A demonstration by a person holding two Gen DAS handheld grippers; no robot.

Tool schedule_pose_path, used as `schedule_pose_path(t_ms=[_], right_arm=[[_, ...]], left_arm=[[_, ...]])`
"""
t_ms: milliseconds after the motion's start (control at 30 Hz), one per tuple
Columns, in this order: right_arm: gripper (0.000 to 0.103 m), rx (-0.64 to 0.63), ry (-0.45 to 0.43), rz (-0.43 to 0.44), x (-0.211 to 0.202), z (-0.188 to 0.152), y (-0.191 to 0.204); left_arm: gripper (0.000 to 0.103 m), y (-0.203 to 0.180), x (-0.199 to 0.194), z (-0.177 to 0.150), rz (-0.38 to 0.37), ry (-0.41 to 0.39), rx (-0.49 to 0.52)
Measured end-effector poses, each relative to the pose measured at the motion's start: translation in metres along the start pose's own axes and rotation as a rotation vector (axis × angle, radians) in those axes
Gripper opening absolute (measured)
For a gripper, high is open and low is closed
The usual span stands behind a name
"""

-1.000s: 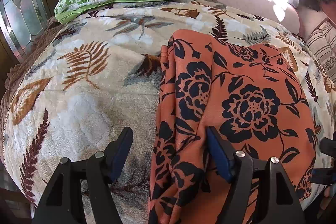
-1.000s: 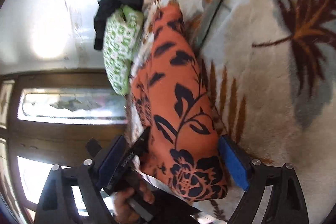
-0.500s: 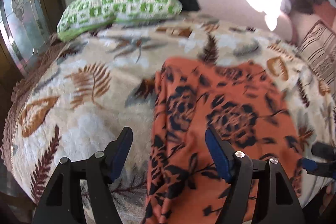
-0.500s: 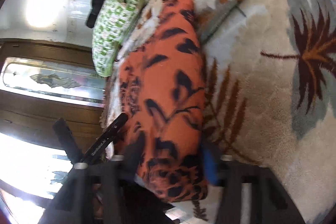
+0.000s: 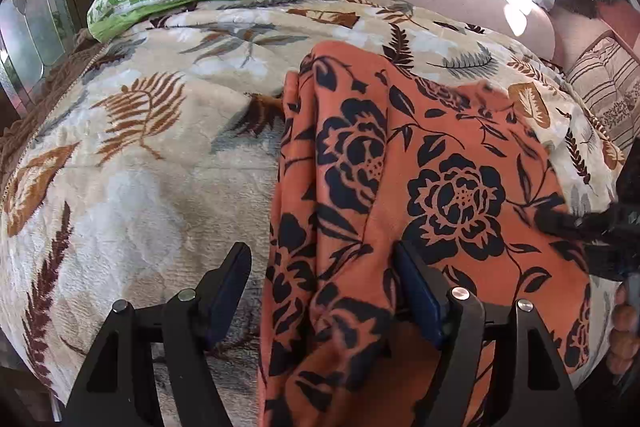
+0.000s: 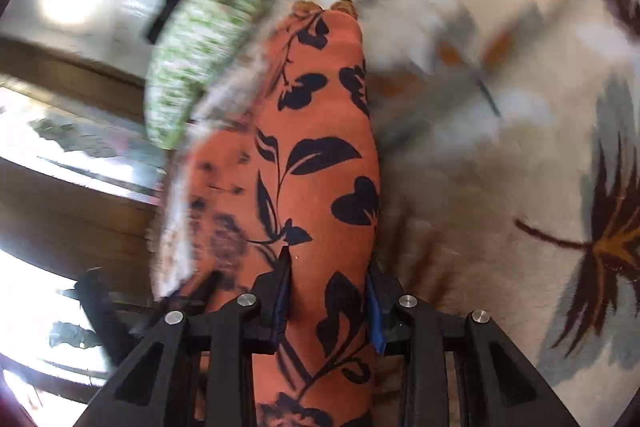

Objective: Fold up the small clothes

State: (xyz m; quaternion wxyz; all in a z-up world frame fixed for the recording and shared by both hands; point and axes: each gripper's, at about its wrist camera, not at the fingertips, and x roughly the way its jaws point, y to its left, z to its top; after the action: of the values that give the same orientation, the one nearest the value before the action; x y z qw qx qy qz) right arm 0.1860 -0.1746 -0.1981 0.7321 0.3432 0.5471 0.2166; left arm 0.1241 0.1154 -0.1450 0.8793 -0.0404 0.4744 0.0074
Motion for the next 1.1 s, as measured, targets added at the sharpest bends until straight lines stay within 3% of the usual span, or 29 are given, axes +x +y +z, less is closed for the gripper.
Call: schedule_pose_path(t_ms=[33,67,100,133,267,300,333,367,433,500,567,633,667,700,800,833,867,900,1033,1100], right_arm=[[0.041,0.001,-0.007,0.032,-0.004,0.002,0.002],[0.051,-0.011,-0.022,0.051,-0.011,0.002,0.005],[0.069,-0.021,-0.041,0.078,-0.018,0.003,0.009],[0.076,-0.019,-0.060,0.101,-0.023,0.005,0.010],[0.080,0.106,-0.065,0.150,-0.006,0.032,-0.010],[0.072,0.126,-0.034,0.165,0.006,0.038,-0.010],[0.050,0.127,-0.013,0.161,0.011,0.043,-0.008],[0.035,0.103,-0.032,0.121,0.009,0.042,-0.002],[0.033,-0.031,-0.085,0.055,0.002,0.040,0.025],[0.033,-0.018,-0.054,-0.017,0.014,0.042,0.017],[0.034,0.011,-0.037,0.015,0.014,0.046,0.009],[0.042,0.000,-0.051,0.043,0.001,0.041,0.016],[0.067,-0.001,-0.043,0.070,-0.005,0.037,0.017],[0.081,-0.004,-0.045,0.097,-0.011,0.031,0.016],[0.081,0.023,-0.054,0.104,-0.020,0.008,0.012],[0.080,0.032,-0.053,0.104,-0.019,0.000,0.012],[0.070,0.042,-0.045,0.100,-0.016,-0.008,0.009],[0.031,0.027,-0.016,0.068,-0.011,-0.013,0.008],[0.029,-0.116,-0.050,-0.067,-0.020,-0.022,0.037],[0.033,-0.120,-0.015,-0.141,-0.007,-0.018,0.034]], left_arm=[[0.075,0.001,0.000,0.000,-0.001,-0.001,0.001],[0.075,0.002,0.001,0.000,-0.009,0.001,-0.005],[0.075,0.004,0.001,0.000,-0.018,0.001,-0.014],[0.075,0.006,0.002,-0.001,-0.028,0.003,-0.025],[0.076,0.008,0.003,0.000,-0.038,0.001,-0.025],[0.076,0.008,0.003,-0.001,-0.037,0.001,-0.024],[0.076,0.009,0.003,-0.001,-0.040,0.001,-0.026],[0.076,0.010,0.002,-0.001,-0.040,0.000,-0.027],[0.078,0.012,0.003,-0.003,-0.046,-0.005,-0.034],[0.079,0.011,0.005,-0.003,-0.046,-0.004,-0.038],[0.080,0.011,0.004,-0.002,-0.036,-0.008,-0.029],[0.080,0.012,0.004,-0.002,-0.043,-0.007,-0.031],[0.080,0.013,0.004,-0.002,-0.049,-0.005,-0.040],[0.080,0.014,0.004,-0.002,-0.052,-0.004,-0.047],[0.080,0.011,0.003,-0.002,-0.042,-0.010,-0.037],[0.080,0.011,0.003,-0.002,-0.041,-0.010,-0.038],[0.080,0.011,0.004,-0.002,-0.040,-0.008,-0.043],[0.080,0.011,0.004,-0.002,-0.038,-0.005,-0.043],[0.080,0.009,0.003,-0.002,-0.030,-0.005,-0.035],[0.080,0.009,0.002,0.000,-0.029,0.006,-0.042]])
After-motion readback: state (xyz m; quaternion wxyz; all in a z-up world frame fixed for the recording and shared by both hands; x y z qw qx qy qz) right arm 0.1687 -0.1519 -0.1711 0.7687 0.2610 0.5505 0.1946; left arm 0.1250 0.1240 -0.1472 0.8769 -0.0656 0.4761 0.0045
